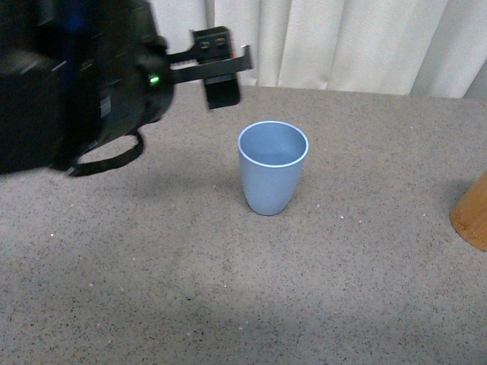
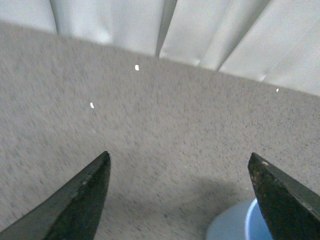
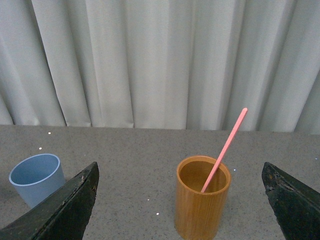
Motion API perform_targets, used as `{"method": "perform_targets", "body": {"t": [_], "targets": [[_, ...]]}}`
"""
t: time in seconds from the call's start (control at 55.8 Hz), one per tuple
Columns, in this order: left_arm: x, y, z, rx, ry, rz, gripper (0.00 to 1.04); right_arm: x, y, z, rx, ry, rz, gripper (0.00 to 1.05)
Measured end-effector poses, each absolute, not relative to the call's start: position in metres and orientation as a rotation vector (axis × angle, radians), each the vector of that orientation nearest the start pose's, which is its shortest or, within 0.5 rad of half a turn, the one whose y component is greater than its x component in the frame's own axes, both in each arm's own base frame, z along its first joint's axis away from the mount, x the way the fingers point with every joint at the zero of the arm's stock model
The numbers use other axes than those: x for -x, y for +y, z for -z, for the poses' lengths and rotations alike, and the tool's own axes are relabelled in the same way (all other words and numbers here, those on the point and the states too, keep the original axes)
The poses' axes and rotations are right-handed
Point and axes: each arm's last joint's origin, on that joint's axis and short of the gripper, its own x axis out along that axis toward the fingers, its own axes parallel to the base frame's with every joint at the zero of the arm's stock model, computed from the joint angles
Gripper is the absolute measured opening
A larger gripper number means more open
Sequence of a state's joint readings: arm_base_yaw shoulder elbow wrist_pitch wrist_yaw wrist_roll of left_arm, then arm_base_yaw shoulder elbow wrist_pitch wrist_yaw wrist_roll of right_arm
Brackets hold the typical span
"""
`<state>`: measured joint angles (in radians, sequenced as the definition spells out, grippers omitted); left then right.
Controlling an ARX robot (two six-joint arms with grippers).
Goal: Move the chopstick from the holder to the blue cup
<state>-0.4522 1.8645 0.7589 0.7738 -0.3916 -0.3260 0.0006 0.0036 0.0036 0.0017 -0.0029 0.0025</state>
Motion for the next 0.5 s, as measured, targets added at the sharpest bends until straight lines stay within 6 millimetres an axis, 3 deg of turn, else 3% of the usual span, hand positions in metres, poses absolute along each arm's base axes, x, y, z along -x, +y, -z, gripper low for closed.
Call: {"method": "perform_targets", "body": {"t": [0.072,0.161,0.233,0.305,0.43,0.502], "targets": [[-0.299,-0.114,-0.138,0.124,0.18,0.026,0.69,-0.098,0.0,-0.165,-0.002,-0.002,-0.002,0.95],[-0.271,-0.075,-0.16,0.093,0.028,0.025,0.55,-0.098,0.0,-0.165,-0.002,-0.001,-0.002,0.95],[-0.244,-0.045,-0.17,0.059,-0.017,0.025,0.42,-0.098,0.0,-0.165,-0.002,-0.002,-0.002,0.95],[-0.214,-0.017,-0.163,0.034,0.021,0.033,0.3,-0.098,0.0,-0.165,-0.002,-0.002,-0.003,0.95],[-0.164,0.0,-0.148,0.023,0.115,-0.018,0.08,-0.098,0.0,-0.165,-0.002,-0.001,-0.003,0.95],[-0.14,0.0,-0.156,0.017,0.118,0.0,0.04,-0.098,0.0,-0.165,-0.002,-0.001,-0.004,0.95]]}}
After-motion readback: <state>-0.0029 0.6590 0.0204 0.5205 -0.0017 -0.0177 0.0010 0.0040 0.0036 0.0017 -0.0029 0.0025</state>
